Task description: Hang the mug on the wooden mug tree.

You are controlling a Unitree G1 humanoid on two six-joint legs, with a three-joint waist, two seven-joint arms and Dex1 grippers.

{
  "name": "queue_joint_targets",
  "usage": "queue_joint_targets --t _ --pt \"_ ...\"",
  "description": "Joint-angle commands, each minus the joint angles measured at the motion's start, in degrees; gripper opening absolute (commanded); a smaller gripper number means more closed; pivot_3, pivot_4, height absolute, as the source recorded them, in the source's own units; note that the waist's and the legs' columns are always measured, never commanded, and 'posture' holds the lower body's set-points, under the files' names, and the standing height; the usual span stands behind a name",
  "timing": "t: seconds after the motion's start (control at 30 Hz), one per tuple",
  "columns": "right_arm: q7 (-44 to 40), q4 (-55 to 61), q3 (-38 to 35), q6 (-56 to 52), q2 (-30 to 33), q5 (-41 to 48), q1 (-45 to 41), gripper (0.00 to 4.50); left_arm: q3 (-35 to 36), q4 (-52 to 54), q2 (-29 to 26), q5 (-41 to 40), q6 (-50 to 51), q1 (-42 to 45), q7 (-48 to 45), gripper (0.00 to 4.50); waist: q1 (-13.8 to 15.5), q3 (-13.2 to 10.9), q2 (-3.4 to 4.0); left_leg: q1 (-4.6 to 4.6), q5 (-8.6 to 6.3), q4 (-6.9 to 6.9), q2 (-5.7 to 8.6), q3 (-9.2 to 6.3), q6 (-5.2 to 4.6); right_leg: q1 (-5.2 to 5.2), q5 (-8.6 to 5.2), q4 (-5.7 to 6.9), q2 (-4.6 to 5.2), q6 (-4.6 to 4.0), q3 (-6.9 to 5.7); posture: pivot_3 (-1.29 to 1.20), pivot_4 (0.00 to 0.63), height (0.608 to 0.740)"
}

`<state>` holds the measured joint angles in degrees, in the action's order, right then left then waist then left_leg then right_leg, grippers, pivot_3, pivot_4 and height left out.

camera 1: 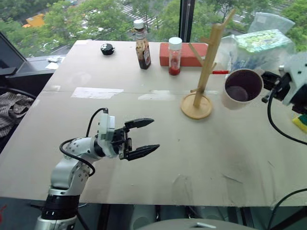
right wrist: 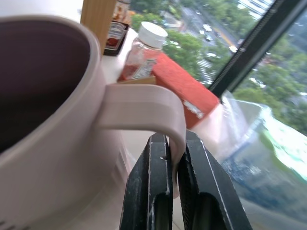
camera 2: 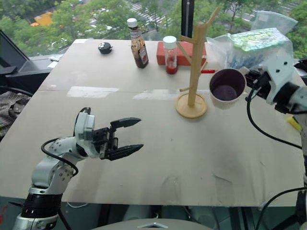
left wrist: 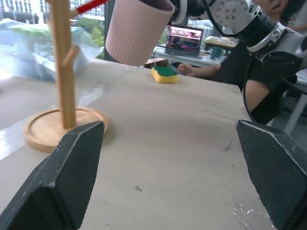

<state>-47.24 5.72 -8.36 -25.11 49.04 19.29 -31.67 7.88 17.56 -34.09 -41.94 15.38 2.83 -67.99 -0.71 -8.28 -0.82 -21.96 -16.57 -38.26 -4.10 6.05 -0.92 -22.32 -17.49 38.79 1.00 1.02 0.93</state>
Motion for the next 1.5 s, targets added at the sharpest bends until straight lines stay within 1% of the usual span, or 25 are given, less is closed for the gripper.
queue_joint_targets --t 0.03,0.17,0.33,0.5,0.6,0.73,0.9,1.03,1.2,1.27,1.33,1.4,1.47,1.5 --pt "-4.03 -5.01 3.42 2.05 0.57 -1.68 -6.30 0.14 2.65 5.45 -0.87 -2.77 1.86 -1.92 2.69 4.50 0.16 -0.01 0.01 -0.10 -0.03 -0.02 0.03 0.03 -0.06 -0.08 0.00 -0.03 0.06 0.00 -0.01 0.00 0.150 0.740" --pt "-7.56 -10.05 7.36 2.91 -0.19 -2.96 -13.44 0.14 3.35 9.98 -0.62 -3.25 2.87 -5.08 5.90 4.50 -0.03 -0.01 0.01 -0.67 -0.05 -0.14 0.02 0.08 -0.09 -0.66 0.01 -0.01 0.12 0.02 0.03 0.00 0.150 0.740" --pt "-11.05 -13.62 10.17 4.33 -1.66 -4.07 -18.36 0.14 3.39 14.43 -0.38 -3.68 4.45 -6.71 10.39 4.50 -0.06 -0.01 0.02 -0.73 -0.04 -0.12 -0.02 0.08 -0.08 -0.76 0.01 0.06 0.10 0.01 0.01 0.00 0.150 0.740" --pt "-14.70 -10.91 7.99 1.12 0.30 -1.51 -18.13 0.14 4.32 18.86 -0.35 -4.39 5.79 -8.76 15.39 4.50 0.03 -0.02 0.02 -0.73 -0.04 -0.14 -0.01 0.08 -0.09 -0.76 0.01 0.07 0.12 0.01 0.01 0.00 0.150 0.740" --pt "-15.63 -10.11 8.66 0.30 1.02 -1.82 -18.21 0.14 3.58 20.74 -0.25 -4.77 6.35 -9.44 17.45 4.50 -0.02 -0.02 0.02 -0.74 -0.04 -0.14 -0.02 0.07 -0.09 -0.76 0.01 0.07 0.12 0.01 0.00 0.00 0.150 0.740" --pt "-16.34 -9.12 9.81 -1.67 0.99 -2.02 -19.58 0.14 3.32 21.40 -0.53 -4.77 6.71 -9.31 18.51 4.50 -0.19 -0.02 0.03 -0.71 -0.04 -0.14 -0.02 0.07 -0.09 -0.76 0.01 0.11 0.10 0.00 0.01 0.00 0.150 0.740" --pt "-18.36 -5.25 9.88 -7.39 3.93 -1.48 -19.31 0.14 3.92 21.28 -0.84 -4.85 6.61 -9.44 18.86 4.50 0.06 -0.02 0.03 -0.71 -0.04 -0.14 -0.02 0.07 -0.09 -0.76 0.01 0.10 0.10 0.00 0.01 0.00 0.150 0.740" --pt "-17.30 -3.77 10.85 -11.32 3.85 -1.90 -21.30 0.14 3.24 21.81 -0.60 -4.52 6.30 -10.22 19.05 4.50 -0.13 -0.02 0.04 -0.73 -0.04 -0.14 -0.01 0.07 -0.09 -0.76 0.01 0.08 0.12 0.00 0.00 0.00 0.150 0.740" --pt "-16.37 -5.94 15.12 -9.89 0.86 -5.09 -24.04 0.14 3.04 21.93 -0.58 -4.29 5.99 -10.34 19.12 4.50 -0.46 -0.01 0.05 -0.66 -0.04 -0.14 -0.03 0.08 -0.08 -0.76 0.01 0.13 0.05 0.00 0.05 0.00 0.150 0.740" --pt "-17.26 -10.21 18.43 -5.77 -0.16 -8.43 -24.39 0.14 2.72 22.08 -0.46 -4.17 6.04 -10.02 19.46 4.50 -0.33 -0.01 0.04 -0.67 -0.04 -0.15 -0.03 0.08 -0.08 -0.76 0.02 0.13 0.05 0.00 0.04 0.00 0.150 0.740" --pt "-16.65 -13.97 19.58 -2.06 -1.31 -10.65 -24.51 0.14 2.40 22.34 -0.34 -4.09 6.16 -9.79 19.84 4.50 -0.07 -0.01 0.04 -0.67 -0.04 -0.17 -0.01 0.09 -0.09 -0.75 0.02 0.12 0.07 0.00 0.05 0.00 0.150 0.740" --pt "-16.54 -15.57 19.79 0.02 -1.48 -11.91 -24.26 0.66 2.21 22.53 -0.25 -4.10 6.27 -9.64 20.12 4.50 0.16 -0.01 0.04 -0.69 -0.04 -0.18 0.02 0.10 -0.09 -0.75 0.02 0.11 0.09 0.00 0.03 0.00 0.150 0.740" --pt "-15.11 -14.10 17.57 -0.60 -1.58 -11.28 -23.27 1.26 2.02 22.95 -0.17 -4.20 6.53 -9.48 20.66 4.50 0.17 -0.01 0.04 -0.73 -0.04 -0.19 0.02 0.09 -0.09 -0.75 0.01 0.09 0.11 0.00 -0.01 0.00 0.150 0.740" --pt "-15.18 -12.37 15.79 -1.20 -0.92 -10.04 -21.91 1.83 1.96 23.20 -0.02 -4.50 6.74 -9.39 21.19 4.50 0.07 -0.01 0.04 -0.73 -0.04 -0.19 0.01 0.09 -0.09 -0.75 0.01 0.09 0.11 0.00 0.01 0.00 0.150 0.740"
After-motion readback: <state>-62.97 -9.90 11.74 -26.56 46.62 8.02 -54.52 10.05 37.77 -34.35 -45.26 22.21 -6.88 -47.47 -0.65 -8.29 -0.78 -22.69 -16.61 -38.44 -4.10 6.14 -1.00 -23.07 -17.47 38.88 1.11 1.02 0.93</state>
